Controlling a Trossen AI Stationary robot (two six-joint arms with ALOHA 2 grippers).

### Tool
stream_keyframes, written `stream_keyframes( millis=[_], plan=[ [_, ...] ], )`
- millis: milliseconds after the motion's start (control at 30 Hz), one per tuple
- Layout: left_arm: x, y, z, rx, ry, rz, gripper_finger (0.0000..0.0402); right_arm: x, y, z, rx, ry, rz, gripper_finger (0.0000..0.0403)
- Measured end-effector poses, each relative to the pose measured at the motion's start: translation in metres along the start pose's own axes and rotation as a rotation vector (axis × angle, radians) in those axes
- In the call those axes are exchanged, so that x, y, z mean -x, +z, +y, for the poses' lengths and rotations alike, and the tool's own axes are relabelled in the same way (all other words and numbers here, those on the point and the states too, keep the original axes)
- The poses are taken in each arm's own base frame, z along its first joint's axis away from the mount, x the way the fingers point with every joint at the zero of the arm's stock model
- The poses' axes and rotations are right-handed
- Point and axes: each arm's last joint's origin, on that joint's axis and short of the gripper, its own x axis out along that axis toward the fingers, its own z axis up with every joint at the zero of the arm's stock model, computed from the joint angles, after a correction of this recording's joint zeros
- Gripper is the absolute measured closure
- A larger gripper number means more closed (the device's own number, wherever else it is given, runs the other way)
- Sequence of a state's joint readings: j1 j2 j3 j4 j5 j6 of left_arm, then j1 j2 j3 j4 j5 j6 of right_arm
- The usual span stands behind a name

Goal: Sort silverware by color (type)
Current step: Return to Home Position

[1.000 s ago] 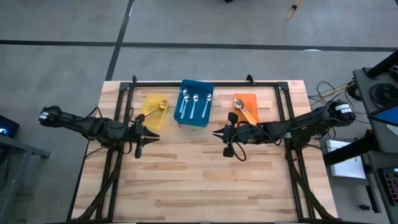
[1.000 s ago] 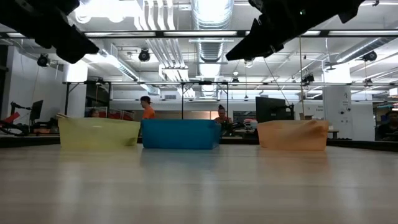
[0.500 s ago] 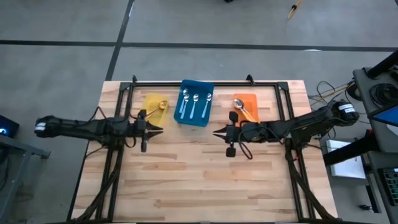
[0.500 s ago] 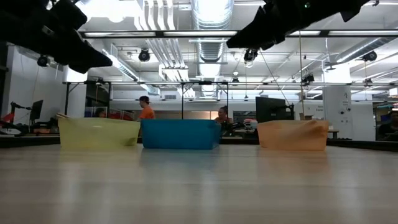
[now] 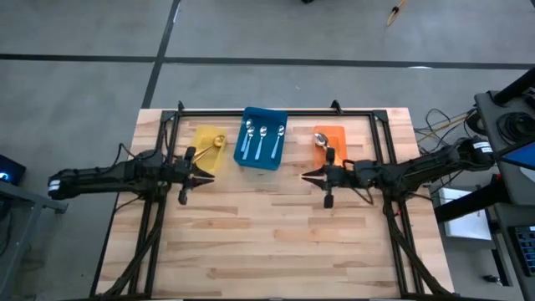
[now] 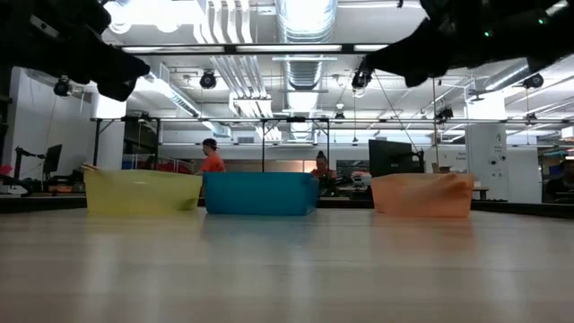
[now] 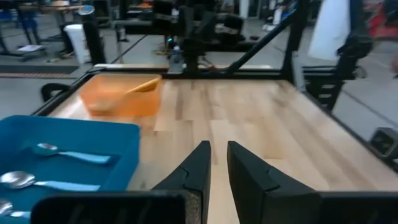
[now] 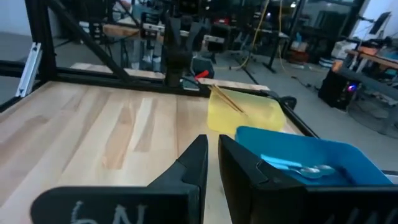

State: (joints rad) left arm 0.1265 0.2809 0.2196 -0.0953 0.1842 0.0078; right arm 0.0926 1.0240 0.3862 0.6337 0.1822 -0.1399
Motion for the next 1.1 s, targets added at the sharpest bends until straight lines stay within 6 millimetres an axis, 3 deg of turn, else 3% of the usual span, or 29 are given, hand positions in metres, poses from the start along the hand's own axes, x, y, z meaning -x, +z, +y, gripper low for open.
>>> stream_keyframes(
  millis=[400, 667, 800, 967, 1100],
  plan=[
    [0.013, -0.018, -0.006, 0.031, -0.137, -0.084, 0.0366, 0.045, -0.032, -0.008, -0.057, -0.036, -0.099, 0.0372],
    [0.011, -0.034, -0.008, 0.045, -0.209, -0.103, 0.0366, 0.066, -0.055, -0.008, -0.086, -0.036, -0.136, 0.0372],
    [0.009, -0.036, -0.006, -0.026, -0.156, -0.095, 0.0366, 0.066, -0.061, -0.008, -0.081, -0.041, -0.088, 0.0372],
    [0.004, -0.041, 0.002, -0.041, 0.096, -0.09, 0.0366, 0.065, -0.063, -0.009, -0.081, -0.073, -0.071, 0.0372],
    [0.002, -0.043, 0.002, -0.038, 0.09, -0.102, 0.0366, 0.065, -0.065, -0.009, -0.112, -0.067, -0.047, 0.0371]
  ],
)
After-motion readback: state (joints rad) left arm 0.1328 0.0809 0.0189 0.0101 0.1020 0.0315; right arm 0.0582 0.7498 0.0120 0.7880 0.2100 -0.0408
